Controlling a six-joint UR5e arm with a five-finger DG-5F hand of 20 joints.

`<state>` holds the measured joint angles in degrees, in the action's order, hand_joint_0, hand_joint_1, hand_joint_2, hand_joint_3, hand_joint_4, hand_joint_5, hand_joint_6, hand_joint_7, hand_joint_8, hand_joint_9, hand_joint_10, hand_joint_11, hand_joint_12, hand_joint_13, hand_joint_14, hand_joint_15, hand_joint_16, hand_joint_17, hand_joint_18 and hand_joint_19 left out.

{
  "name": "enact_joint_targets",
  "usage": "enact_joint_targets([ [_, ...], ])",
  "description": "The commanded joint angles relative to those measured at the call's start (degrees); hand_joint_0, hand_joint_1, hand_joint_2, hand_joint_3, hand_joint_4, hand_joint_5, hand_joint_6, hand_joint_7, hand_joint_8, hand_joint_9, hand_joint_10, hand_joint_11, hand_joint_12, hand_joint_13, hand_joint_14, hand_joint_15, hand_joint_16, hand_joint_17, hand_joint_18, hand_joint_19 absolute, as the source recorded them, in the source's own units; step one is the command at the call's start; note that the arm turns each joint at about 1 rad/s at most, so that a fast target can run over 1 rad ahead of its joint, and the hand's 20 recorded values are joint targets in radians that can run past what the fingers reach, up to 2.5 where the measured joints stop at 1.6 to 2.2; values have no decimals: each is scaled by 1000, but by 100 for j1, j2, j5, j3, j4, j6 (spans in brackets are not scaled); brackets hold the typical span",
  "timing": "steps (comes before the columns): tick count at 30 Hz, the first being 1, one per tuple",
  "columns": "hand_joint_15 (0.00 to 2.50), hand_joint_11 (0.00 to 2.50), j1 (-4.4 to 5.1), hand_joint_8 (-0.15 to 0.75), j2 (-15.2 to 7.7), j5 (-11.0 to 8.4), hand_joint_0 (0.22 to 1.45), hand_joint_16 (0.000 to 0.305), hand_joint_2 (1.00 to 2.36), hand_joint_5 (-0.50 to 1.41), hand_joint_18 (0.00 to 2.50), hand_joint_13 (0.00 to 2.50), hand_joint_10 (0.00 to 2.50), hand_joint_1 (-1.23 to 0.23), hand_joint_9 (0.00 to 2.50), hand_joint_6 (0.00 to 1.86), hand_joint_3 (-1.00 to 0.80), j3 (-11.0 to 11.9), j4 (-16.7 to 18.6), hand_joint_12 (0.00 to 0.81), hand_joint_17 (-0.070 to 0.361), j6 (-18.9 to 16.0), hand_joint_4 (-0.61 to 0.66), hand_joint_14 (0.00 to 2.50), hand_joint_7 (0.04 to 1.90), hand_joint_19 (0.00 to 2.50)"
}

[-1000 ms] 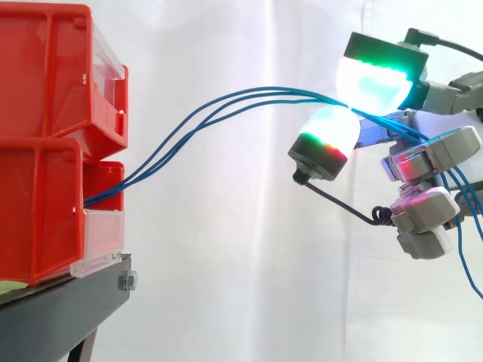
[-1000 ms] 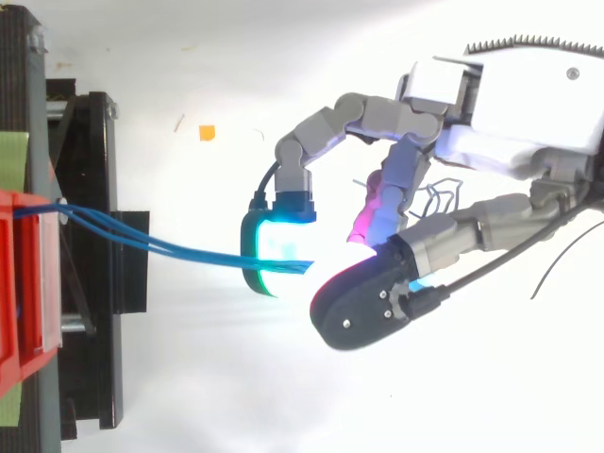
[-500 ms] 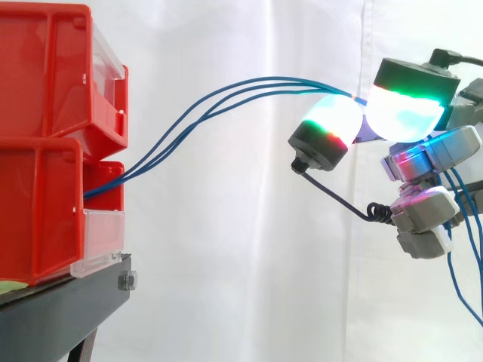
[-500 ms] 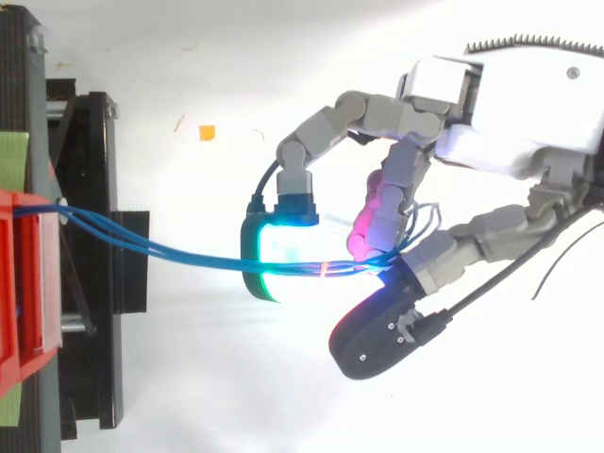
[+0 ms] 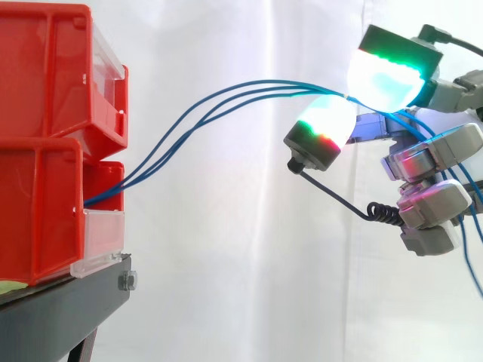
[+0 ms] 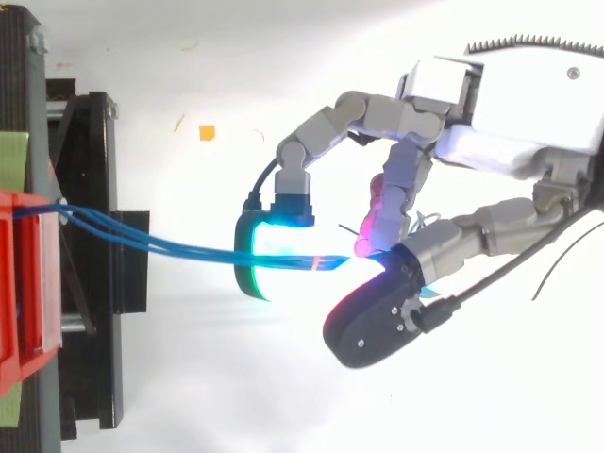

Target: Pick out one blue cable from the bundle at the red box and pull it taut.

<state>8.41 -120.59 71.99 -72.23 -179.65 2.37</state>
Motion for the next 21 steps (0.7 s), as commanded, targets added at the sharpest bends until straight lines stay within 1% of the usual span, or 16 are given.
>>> enact_joint_targets([
  [1,1006,1405,3,210,0,0,484,59,1000,-122,1062,1314,32,-592,1608,847,-500,7,0,400,132,0,-274,32,882,898],
  [8,1020,1384,3,207,0,0,494,58,1000,-117,1062,1302,32,-546,1626,835,-500,-2,0,396,130,9,-277,32,899,900],
  [11,1028,1389,3,202,0,0,491,58,1000,-117,1063,1297,32,-565,1623,829,-500,7,-9,396,131,9,-263,33,909,899],
  [13,1017,1383,3,216,0,0,463,61,1000,-116,1080,1299,31,-615,1615,816,-500,-2,-17,408,136,9,-249,33,919,894],
  [15,1016,1377,3,221,0,9,448,62,1000,-115,1086,1301,31,-625,1619,809,-500,7,-26,416,140,0,-245,29,921,885],
  [17,1017,1381,3,224,0,0,443,63,1000,-114,1087,1303,30,-617,1619,808,-500,7,-26,422,141,0,-246,31,913,882],
  [21,1022,1368,-6,229,0,0,440,63,1000,-112,1089,1315,31,-537,1633,805,-500,7,-26,426,142,0,-250,30,894,880],
])
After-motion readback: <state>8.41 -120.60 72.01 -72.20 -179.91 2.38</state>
